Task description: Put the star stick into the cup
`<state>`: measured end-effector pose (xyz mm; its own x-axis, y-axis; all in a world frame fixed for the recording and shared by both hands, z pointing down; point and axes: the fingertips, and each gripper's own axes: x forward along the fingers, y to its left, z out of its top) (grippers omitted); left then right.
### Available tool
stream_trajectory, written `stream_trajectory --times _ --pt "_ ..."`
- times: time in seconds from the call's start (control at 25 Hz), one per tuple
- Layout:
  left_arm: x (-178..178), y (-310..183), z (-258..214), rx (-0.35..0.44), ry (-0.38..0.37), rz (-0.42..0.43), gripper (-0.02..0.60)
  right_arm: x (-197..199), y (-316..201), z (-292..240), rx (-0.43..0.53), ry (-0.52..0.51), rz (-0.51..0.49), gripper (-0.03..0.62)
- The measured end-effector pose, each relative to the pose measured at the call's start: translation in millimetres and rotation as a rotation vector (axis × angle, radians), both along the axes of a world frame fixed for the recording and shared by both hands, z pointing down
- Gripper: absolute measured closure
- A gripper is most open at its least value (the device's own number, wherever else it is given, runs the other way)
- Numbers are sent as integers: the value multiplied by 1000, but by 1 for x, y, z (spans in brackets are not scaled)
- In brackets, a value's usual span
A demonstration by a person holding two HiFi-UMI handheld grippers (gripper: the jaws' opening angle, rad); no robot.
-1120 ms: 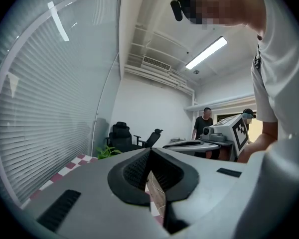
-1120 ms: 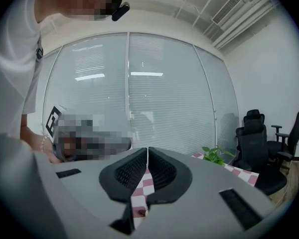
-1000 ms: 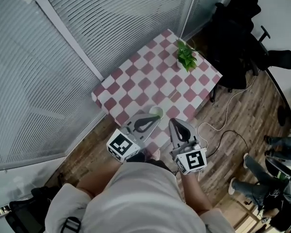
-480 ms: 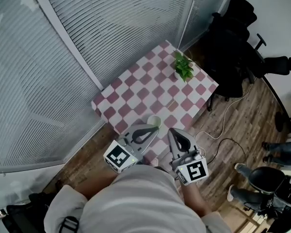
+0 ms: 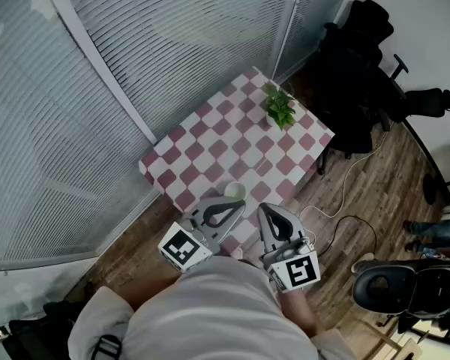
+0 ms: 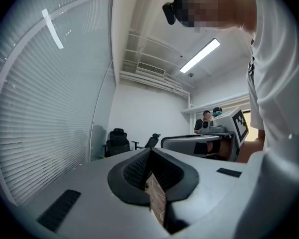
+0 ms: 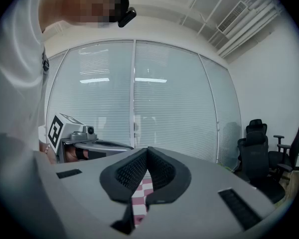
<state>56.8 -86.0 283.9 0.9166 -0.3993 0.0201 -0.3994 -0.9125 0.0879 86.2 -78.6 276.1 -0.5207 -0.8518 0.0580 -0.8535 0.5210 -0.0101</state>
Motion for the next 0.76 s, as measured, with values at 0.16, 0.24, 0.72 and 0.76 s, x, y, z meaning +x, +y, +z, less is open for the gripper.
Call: stream_trajectory --times 0.16,0.24,0.72,0.76 --pt "2 2 0 -2 4 2 549 2 1 -2 3 4 -2 563" --pt "3 3 -1 -7 10 -2 549 2 1 -2 4 8 -4 563" --pt "5 7 -3 4 11 -9 549 3 5 -6 7 16 -8 563" --pt "5 7 -4 6 14 -11 549 3 5 -6 7 17 -8 563"
